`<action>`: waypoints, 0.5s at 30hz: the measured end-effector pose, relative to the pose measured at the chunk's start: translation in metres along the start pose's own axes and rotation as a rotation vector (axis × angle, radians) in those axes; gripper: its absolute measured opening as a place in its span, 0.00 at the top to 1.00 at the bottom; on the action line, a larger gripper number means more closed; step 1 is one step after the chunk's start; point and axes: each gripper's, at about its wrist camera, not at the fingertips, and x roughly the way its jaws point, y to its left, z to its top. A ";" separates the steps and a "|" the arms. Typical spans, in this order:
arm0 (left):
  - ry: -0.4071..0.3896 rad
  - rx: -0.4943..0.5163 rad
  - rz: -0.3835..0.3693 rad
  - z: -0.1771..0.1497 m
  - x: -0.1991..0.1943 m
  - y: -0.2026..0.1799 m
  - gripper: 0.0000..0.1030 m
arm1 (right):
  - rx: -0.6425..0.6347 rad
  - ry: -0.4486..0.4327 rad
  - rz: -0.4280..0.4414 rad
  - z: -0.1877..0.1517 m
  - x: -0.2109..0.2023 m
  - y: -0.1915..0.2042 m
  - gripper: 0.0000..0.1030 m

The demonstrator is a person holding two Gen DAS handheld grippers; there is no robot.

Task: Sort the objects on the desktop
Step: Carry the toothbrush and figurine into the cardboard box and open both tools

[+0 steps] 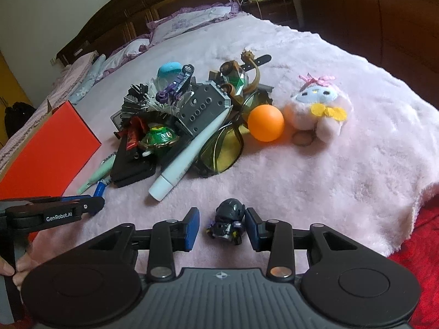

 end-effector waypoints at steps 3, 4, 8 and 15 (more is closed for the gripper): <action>0.011 0.010 0.014 0.000 0.004 -0.004 0.81 | 0.001 0.019 -0.013 -0.003 0.007 -0.003 0.63; 0.013 0.016 0.014 0.000 0.003 -0.006 0.84 | -0.005 0.022 -0.015 -0.003 0.008 -0.003 0.63; 0.013 0.012 0.022 -0.001 -0.001 -0.009 0.84 | -0.039 0.027 -0.024 -0.004 0.010 0.000 0.64; -0.054 -0.097 0.049 -0.002 -0.043 0.008 0.84 | -0.003 0.012 0.057 0.008 -0.007 0.009 0.65</action>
